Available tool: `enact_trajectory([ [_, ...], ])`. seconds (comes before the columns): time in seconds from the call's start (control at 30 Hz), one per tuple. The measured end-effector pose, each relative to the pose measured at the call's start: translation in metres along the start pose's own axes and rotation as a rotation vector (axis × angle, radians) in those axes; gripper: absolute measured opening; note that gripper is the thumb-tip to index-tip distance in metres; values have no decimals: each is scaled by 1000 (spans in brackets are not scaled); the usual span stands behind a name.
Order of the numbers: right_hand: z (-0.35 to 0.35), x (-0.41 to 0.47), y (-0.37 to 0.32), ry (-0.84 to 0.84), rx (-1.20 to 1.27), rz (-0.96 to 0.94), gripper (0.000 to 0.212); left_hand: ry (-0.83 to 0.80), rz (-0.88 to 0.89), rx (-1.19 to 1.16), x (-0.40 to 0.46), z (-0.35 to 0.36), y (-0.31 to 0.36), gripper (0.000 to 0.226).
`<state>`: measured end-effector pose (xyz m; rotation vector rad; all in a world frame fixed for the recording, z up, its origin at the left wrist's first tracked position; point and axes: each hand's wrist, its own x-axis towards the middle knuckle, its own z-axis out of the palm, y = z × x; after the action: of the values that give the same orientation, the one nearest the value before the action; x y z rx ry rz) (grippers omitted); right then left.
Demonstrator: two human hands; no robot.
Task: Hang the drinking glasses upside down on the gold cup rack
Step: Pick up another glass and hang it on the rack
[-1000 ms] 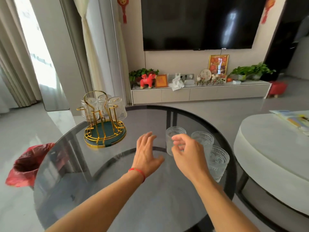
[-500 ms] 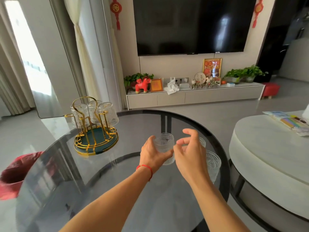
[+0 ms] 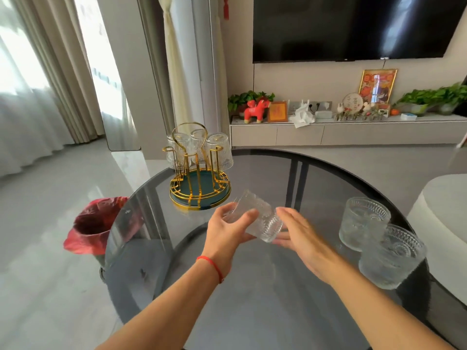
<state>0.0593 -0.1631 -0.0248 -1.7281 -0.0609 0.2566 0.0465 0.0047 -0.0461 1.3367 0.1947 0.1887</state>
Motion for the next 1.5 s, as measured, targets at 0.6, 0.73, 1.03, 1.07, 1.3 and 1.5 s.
enact_trajectory([
  [0.6,31,85,-64,-161,487,-174,47,115,291,1466,85,-105,-33,82],
  [0.73,62,113,-130,-163,317,-312,47,129,297,1471,83,-104,-35,81],
  [1.03,144,158,-203,124,-428,-566,63,134,294,1446,86,-103,-35,78],
  [1.07,151,161,-202,144,-496,-596,65,137,298,1445,86,-103,-35,78],
  [1.3,187,169,-182,148,-695,-670,68,150,310,1431,88,-104,-35,77],
  [1.5,200,179,-166,85,-830,-625,64,149,324,1438,88,-104,-36,77],
])
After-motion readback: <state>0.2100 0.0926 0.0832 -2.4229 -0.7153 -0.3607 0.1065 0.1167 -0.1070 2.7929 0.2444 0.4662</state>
